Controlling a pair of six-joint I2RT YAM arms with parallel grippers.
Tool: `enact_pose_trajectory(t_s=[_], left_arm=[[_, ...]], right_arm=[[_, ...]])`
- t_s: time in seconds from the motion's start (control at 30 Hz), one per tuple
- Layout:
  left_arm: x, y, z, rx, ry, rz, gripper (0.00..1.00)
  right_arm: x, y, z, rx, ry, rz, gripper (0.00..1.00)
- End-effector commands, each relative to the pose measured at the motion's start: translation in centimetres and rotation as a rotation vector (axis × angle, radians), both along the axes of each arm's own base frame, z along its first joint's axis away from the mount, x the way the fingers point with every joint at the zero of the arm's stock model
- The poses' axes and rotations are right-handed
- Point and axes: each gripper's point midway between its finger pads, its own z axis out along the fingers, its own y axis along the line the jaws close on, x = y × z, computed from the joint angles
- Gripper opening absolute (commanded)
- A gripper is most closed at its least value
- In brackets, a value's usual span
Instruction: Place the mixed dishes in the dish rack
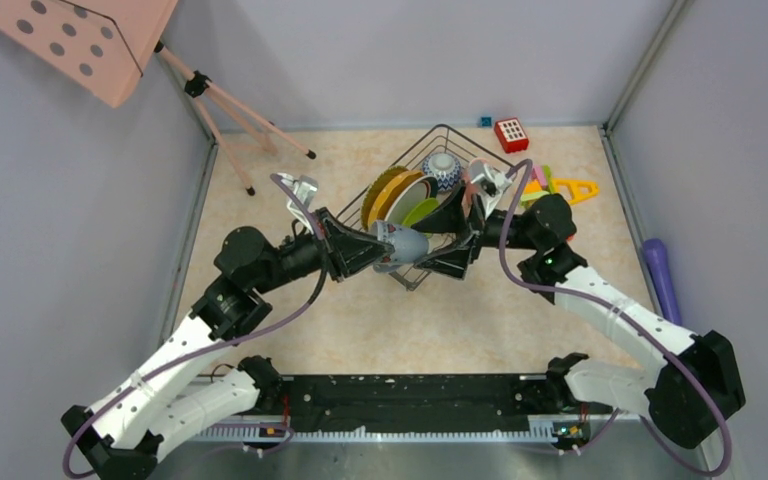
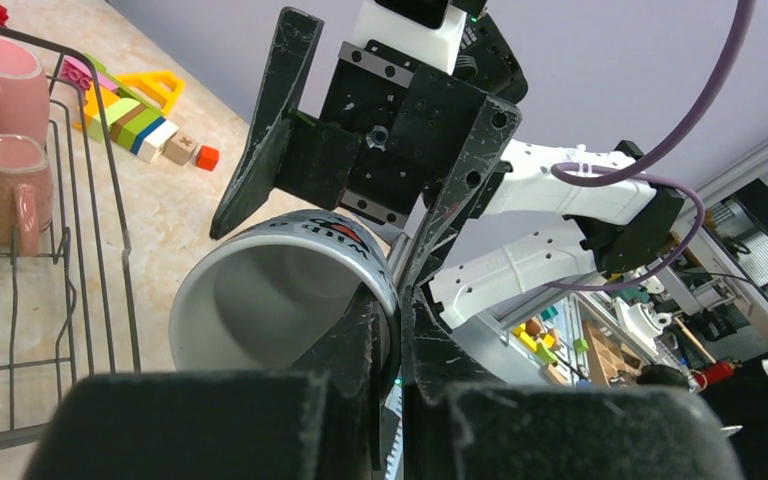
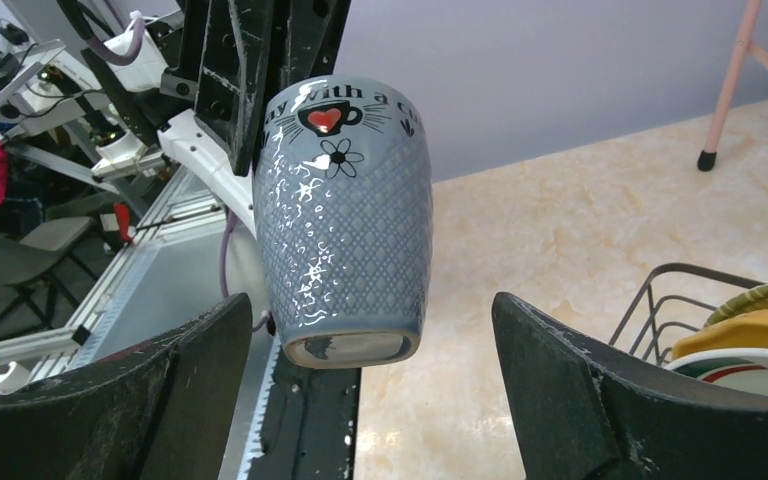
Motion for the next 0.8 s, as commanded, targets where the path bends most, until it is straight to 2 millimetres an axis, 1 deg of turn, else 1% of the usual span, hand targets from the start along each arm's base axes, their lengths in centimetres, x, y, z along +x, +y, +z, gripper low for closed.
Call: enact_pose_trajectory(t_s=[0.0, 0.1, 0.2, 0.27, 0.33, 0.4, 0.43, 0.5, 0.6, 0.77], left_arm=[[-1.1, 0.6, 5.7, -0.136, -0.141, -0.022, 0.0], [-1.0, 0.4, 5.6, -0.138, -0.137, -0.032, 0.0], [-0.7, 0.0, 5.3, -0.133, -0.127, -0.042, 0.0], [-0.5, -0.3, 4.8, -0.13, -0.119, -0.048, 0.0], [-0.1, -0.6, 4.2, -0.123, -0.104, -0.046, 0.0], [0.3, -1.0, 3.6, -0.108, -0.091, -0.047, 0.0], [0.5, -1.2, 3.2, -0.097, -0.081, -0.047, 0.02], [1.0, -1.5, 2.3, -0.073, -0.06, -0.046, 0.07], [1.7, -2.1, 1.7, -0.037, -0.042, -0.047, 0.16], [2.2, -2.1, 1.1, 0.024, -0.039, -0.029, 0.4]], right_arm=[[-0.6, 0.7, 2.7, 0.053, -0.086, 0.039, 0.86], [-0.7, 0.8, 2.8, 0.064, -0.085, 0.048, 0.81], [-0.8, 0.9, 3.1, 0.083, -0.078, 0.049, 0.67], [-0.6, 0.9, 3.3, 0.093, -0.074, 0.038, 0.52], [-0.7, 0.8, 3.5, 0.098, -0.07, 0.036, 0.26], [-0.5, 0.8, 3.5, 0.094, -0.062, 0.024, 0.04], [-0.4, 0.8, 3.4, 0.091, -0.059, 0.014, 0.0], [-0.1, 0.7, 3.1, 0.083, -0.055, -0.014, 0.0], [0.6, 0.5, 2.4, 0.071, -0.048, -0.072, 0.0], [1.3, 0.1, 1.0, 0.023, -0.059, -0.131, 0.0]])
